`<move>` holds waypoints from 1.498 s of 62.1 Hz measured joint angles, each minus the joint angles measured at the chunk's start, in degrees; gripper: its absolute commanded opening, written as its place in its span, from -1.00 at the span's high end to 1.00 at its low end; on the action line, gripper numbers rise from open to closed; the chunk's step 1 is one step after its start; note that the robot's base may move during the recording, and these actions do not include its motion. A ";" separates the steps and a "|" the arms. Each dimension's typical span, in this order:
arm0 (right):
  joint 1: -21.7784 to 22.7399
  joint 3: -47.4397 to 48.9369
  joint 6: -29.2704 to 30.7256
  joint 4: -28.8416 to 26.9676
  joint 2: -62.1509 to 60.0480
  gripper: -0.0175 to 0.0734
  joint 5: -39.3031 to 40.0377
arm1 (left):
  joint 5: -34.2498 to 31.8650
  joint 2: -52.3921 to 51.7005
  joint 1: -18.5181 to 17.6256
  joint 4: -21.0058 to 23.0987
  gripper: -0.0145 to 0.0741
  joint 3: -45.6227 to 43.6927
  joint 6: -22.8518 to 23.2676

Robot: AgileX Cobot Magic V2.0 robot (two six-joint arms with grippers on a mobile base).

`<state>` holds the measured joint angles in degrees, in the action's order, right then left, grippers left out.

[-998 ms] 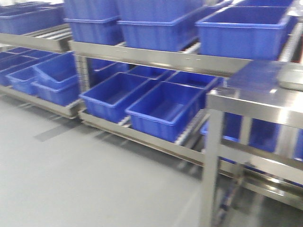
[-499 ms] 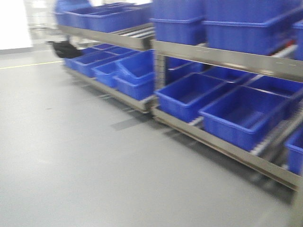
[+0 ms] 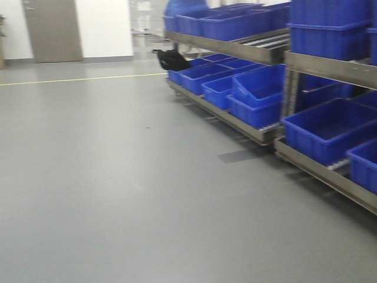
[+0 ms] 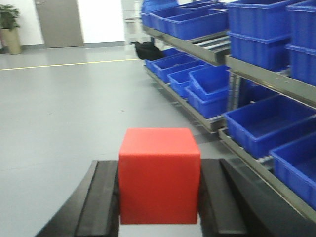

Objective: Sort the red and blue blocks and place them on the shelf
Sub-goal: 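Back the base away from the table, holding both cubes, then drive the base down the aisle toward the bin shelves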

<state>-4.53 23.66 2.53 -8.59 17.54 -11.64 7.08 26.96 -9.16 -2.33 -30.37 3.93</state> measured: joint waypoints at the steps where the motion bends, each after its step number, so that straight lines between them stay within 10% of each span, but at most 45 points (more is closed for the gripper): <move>1: 0.00 0.00 0.00 0.00 0.00 -0.18 0.00 | 0.00 0.00 0.00 0.00 0.25 0.00 0.00; 93: 0.00 0.00 0.00 0.00 0.00 -0.18 0.00 | 0.00 0.00 0.00 0.00 0.25 0.00 0.00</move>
<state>-4.53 23.66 2.53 -8.59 17.54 -11.64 7.08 26.96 -9.16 -2.33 -30.37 3.93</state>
